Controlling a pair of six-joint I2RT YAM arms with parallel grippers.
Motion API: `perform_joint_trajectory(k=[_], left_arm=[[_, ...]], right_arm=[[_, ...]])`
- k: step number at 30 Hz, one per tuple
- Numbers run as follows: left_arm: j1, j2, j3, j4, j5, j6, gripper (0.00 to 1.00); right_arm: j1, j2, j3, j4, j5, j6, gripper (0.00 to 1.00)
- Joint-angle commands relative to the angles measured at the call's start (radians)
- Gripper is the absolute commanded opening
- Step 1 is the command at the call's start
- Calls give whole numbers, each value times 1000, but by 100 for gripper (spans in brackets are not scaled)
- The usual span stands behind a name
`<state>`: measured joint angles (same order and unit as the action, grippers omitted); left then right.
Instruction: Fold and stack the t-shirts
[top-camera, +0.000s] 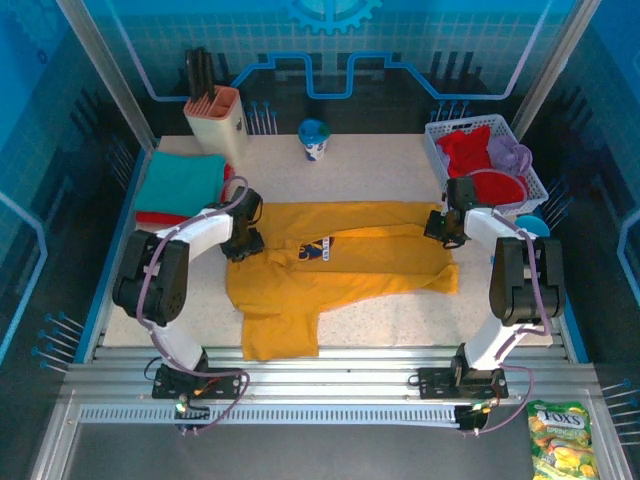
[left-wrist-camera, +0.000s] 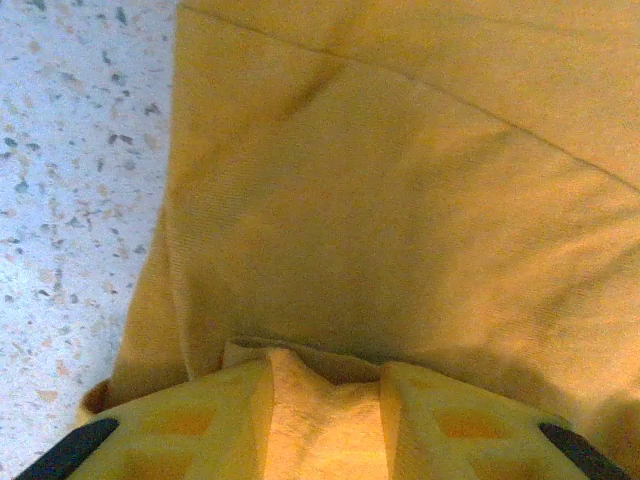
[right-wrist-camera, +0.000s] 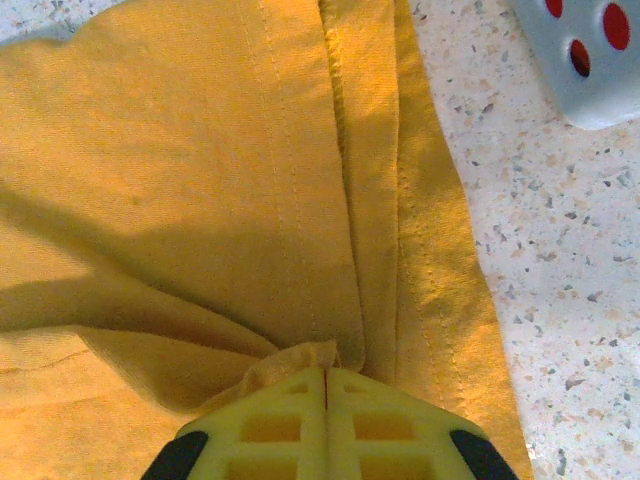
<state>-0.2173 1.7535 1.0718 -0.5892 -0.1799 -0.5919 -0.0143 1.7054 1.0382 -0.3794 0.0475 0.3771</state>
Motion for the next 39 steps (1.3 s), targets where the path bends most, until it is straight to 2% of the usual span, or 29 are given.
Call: perform_joint_trajectory(k=[1,7,11,16,25,32,39], left_arm=[[12,-1,23,-4,-46,32,36],[16,1,2,5,-57,30,41],[15,22,-3,19,-52,22,40],[15,33,0,23,-51,21,33],[15,11,-9,22,-57,20,2],[-14,-85,1,3,-66,65,0],[-121,-227,-14,-111,-195,94,0]], right_arm=[[-15,-30,-16,7,-8,1,0],[-14,-26,-16,7,-6,0,0],[-15,-25,-15,7,-9,2,0],[-16,-26,-11,4,-8,0,0],[-17,-32,-8,-1,-9,3,0],[-16,-39,-5,-15,-10,6,0],[-16,-48,-13,-15,-7,7,0]])
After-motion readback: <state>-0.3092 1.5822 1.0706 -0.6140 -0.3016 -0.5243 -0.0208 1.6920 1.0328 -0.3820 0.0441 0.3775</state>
